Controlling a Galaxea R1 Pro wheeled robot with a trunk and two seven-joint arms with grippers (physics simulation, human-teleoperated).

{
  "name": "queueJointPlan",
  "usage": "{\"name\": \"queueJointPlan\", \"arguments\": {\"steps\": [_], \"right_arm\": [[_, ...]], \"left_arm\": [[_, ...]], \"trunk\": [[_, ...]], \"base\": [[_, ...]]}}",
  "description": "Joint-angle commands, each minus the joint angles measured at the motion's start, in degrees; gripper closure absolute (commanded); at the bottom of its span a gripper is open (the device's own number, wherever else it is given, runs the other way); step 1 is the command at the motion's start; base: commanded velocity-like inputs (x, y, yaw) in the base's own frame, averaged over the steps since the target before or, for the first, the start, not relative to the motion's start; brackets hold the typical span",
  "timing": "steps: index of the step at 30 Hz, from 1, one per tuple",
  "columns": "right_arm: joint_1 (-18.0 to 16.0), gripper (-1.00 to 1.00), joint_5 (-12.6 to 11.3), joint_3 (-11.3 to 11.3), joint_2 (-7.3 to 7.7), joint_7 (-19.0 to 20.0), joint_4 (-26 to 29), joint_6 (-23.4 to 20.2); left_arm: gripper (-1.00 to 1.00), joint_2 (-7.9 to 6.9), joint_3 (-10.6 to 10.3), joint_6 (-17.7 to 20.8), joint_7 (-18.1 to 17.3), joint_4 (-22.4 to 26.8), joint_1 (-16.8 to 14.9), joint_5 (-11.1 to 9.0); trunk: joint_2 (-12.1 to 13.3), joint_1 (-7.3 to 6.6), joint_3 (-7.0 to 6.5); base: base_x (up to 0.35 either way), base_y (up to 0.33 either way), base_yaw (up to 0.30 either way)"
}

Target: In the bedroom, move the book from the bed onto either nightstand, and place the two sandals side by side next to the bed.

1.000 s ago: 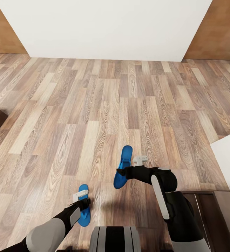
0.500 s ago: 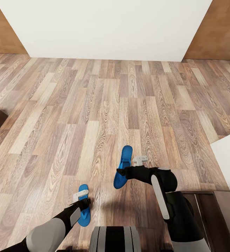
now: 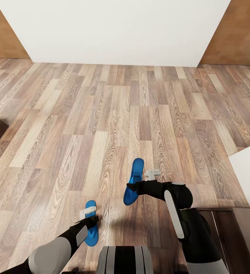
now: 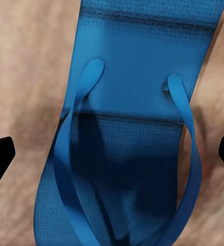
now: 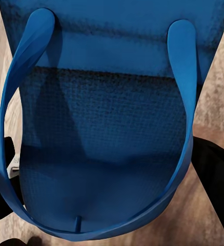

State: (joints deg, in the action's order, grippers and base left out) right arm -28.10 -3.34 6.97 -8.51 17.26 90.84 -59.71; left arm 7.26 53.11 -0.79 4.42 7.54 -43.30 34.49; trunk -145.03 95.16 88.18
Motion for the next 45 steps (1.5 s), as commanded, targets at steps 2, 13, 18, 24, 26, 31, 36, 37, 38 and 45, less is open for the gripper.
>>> {"name": "queueJointPlan", "arguments": {"steps": [2, 13, 18, 24, 26, 31, 36, 37, 38, 45], "right_arm": [[0.0, 1.0, -0.4, 0.0, -0.01, -0.2, 0.0, -0.3], [0.0, 1.0, -0.4, 0.0, -0.01, -0.2, 0.0, -0.3], [0.0, 1.0, -0.3, 0.0, -0.01, -0.2, 0.0, -0.3], [0.0, 1.0, -0.3, 0.0, -0.01, -0.2, 0.0, -0.3], [0.0, 1.0, -0.4, 0.0, -0.01, -0.2, 0.0, -0.3], [0.0, 1.0, -0.4, 0.0, -0.01, -0.2, 0.0, -0.3], [0.0, 1.0, -0.4, 0.0, -0.01, -0.2, 0.0, -0.3], [0.0, 1.0, -0.4, 0.0, -0.01, -0.2, 0.0, -0.3], [0.0, 1.0, -0.4, 0.0, -0.01, -0.2, 0.0, -0.3], [0.0, 1.0, -0.4, 0.0, 0.05, -0.2, 0.0, -0.3]], "left_arm": [[-1.0, 0.03, 0.4, -0.1, 0.2, 0.0, 0.0, 0.6], [-1.0, 0.03, 0.4, -0.1, 0.2, 0.0, 0.0, 0.6], [-1.0, 0.03, 0.4, -0.1, 0.2, 0.0, 0.0, 0.6], [-1.0, 0.03, 0.4, -0.1, 0.2, 0.0, 0.0, 0.6], [-1.0, 0.03, 0.4, -0.2, 0.2, 0.0, 0.0, 0.6], [-1.0, 0.03, 0.4, -0.2, 0.2, 0.0, 0.0, 0.6], [-1.0, 0.03, 0.4, -0.3, 0.2, 0.0, 0.0, 0.6], [-1.0, 0.03, 0.4, -0.3, 0.2, 0.0, 0.0, 0.6], [-1.0, 0.03, 0.4, -0.3, 0.2, 0.0, 0.0, 0.6], [-1.0, 0.03, 0.4, -0.3, 0.2, 0.0, 0.0, 0.6]], "trunk": [[0.0, -0.01, 0.03], [0.0, -0.01, 0.03], [0.0, -0.01, 0.03], [-0.1, 0.12, 1.14], [-0.1, 0.12, 1.14], [-0.1, 0.12, 1.14], [-0.1, 0.12, 1.14], [-0.1, 0.12, 1.14], [-0.1, 0.12, 1.14], [-0.1, 0.12, 1.14]], "base": [[0.0, 0.0, 0.0], [0.0, 0.0, 0.0], [0.0, 0.0, 0.0], [0.0, 0.0, 0.0], [0.0, 0.0, 0.0], [0.0, 0.0, 0.0], [0.0, 0.0, 0.0], [0.0, 0.0, 0.0], [0.0, 0.0, 0.0], [0.0, 0.0, 0.0]]}}
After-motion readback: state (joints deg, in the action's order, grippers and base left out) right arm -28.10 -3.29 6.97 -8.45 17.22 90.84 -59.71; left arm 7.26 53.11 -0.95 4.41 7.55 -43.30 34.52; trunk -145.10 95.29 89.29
